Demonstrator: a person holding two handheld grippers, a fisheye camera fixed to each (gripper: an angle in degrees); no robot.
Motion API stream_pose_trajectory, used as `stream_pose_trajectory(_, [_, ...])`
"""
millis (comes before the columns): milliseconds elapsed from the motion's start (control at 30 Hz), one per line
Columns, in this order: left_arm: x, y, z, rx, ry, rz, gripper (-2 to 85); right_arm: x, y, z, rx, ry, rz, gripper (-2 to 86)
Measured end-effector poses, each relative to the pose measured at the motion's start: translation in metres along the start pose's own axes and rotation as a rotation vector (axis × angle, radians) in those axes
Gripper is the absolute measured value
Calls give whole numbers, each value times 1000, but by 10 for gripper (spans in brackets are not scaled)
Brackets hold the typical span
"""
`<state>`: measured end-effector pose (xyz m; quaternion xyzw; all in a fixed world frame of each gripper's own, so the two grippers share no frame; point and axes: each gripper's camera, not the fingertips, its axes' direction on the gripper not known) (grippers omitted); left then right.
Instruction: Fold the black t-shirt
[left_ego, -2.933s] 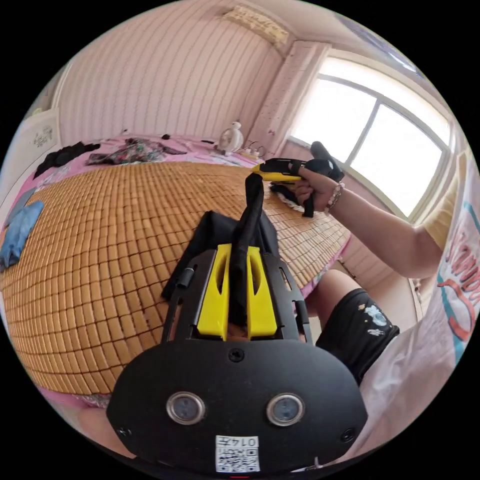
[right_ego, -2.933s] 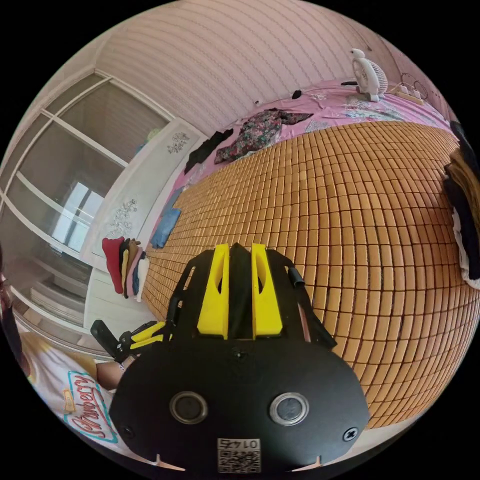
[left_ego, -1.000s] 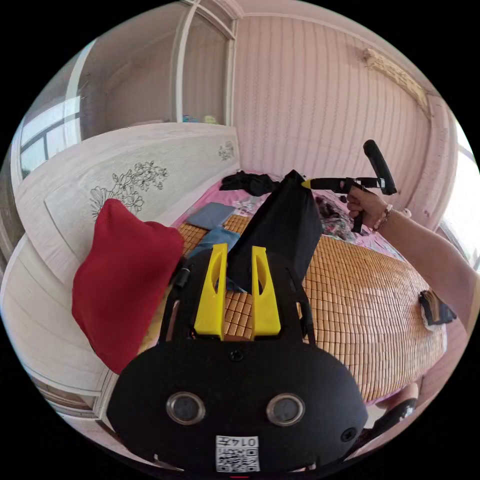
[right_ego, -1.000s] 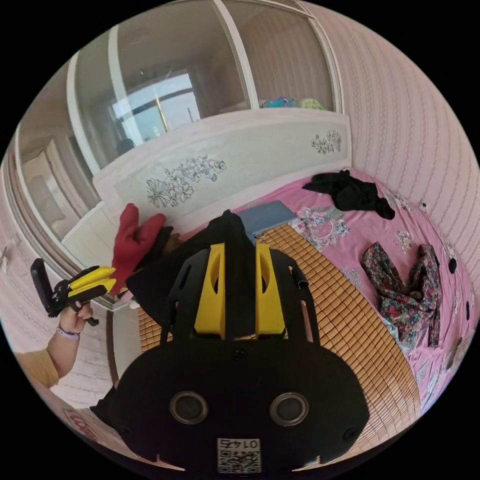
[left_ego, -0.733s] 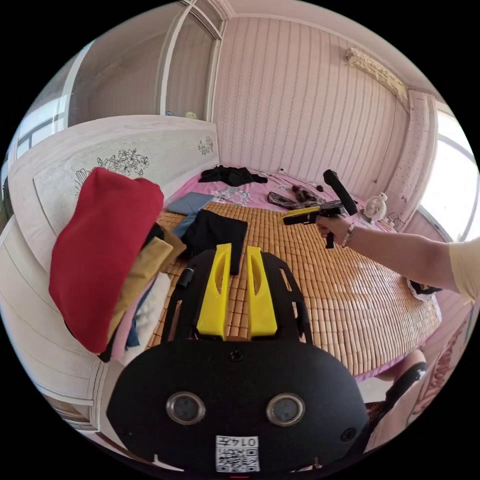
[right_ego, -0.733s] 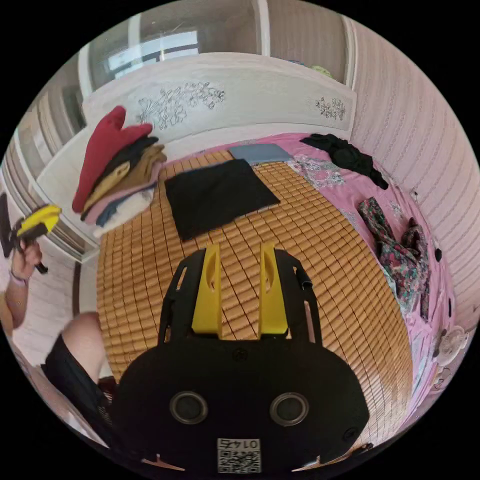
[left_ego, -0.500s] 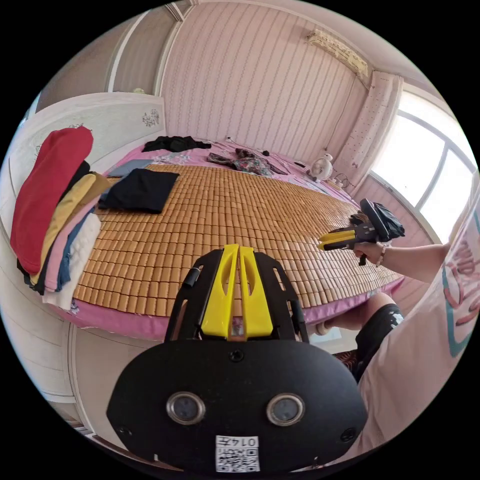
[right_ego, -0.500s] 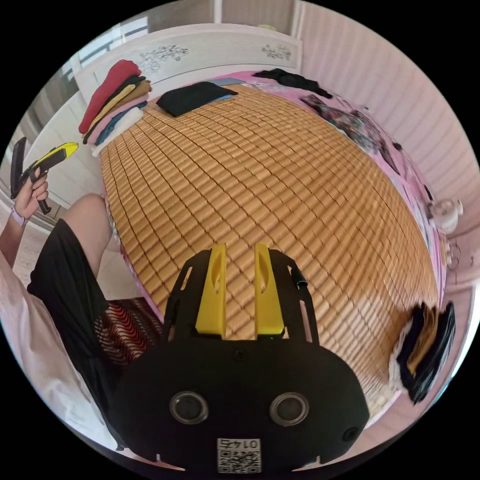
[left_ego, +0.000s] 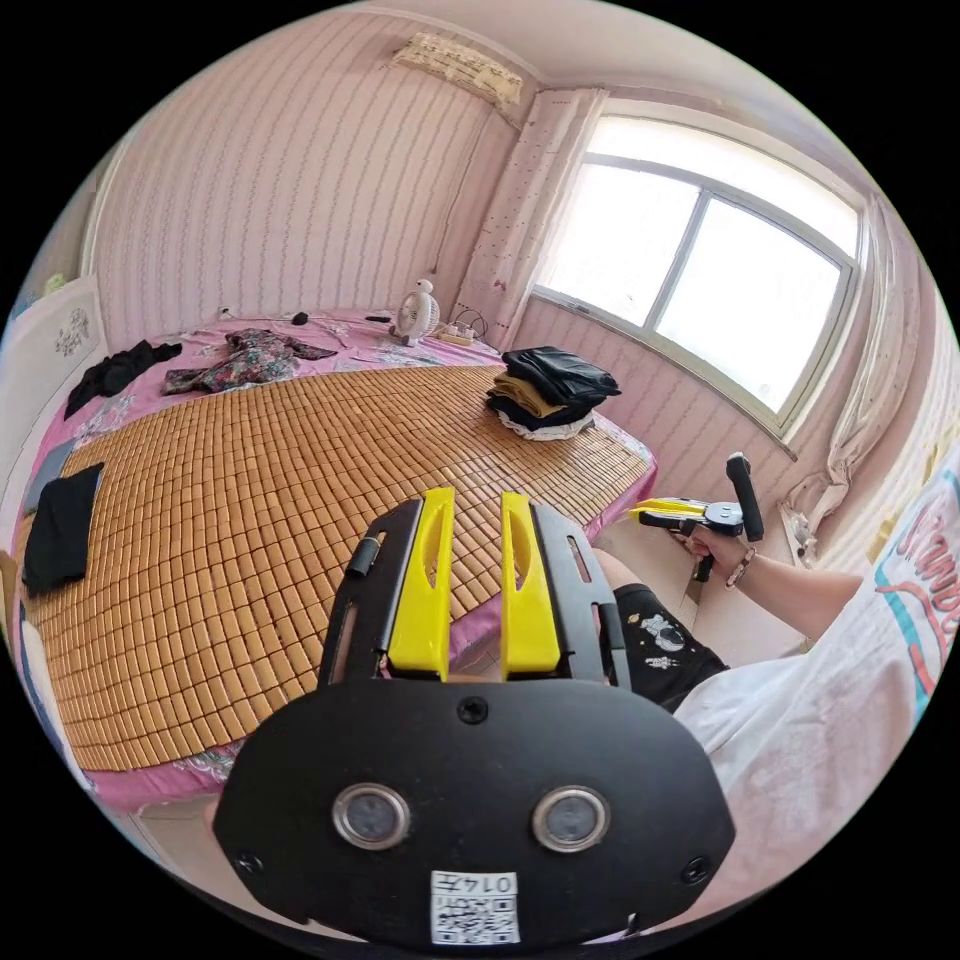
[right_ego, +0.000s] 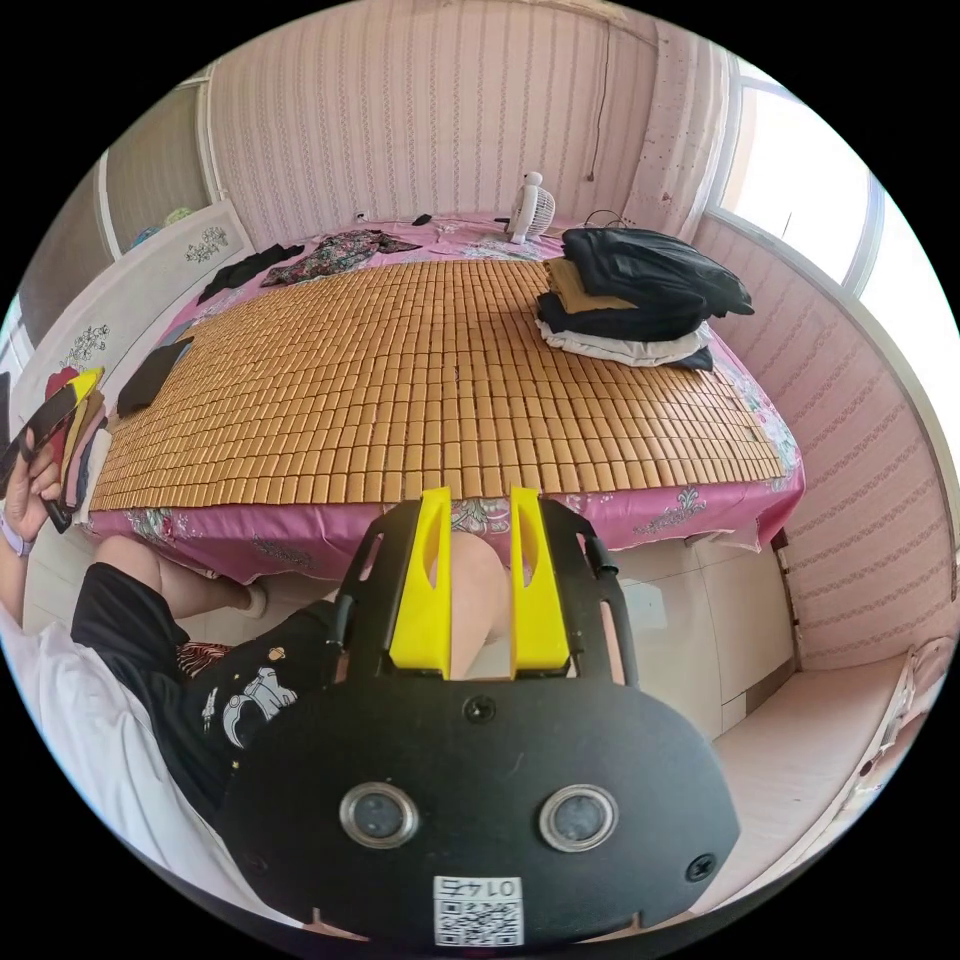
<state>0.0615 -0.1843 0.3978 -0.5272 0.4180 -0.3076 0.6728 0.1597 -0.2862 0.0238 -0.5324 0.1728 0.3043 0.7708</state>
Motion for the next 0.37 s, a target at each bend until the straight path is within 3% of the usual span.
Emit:
stream_pose_trajectory(267, [79,-75,116,-100,77,209,72,90,12,-9,21,-122,93,61])
stream_pose_trajectory(367, [104,-116,170,-122,171,223,71,125,-2,-17,109,-101,83,66])
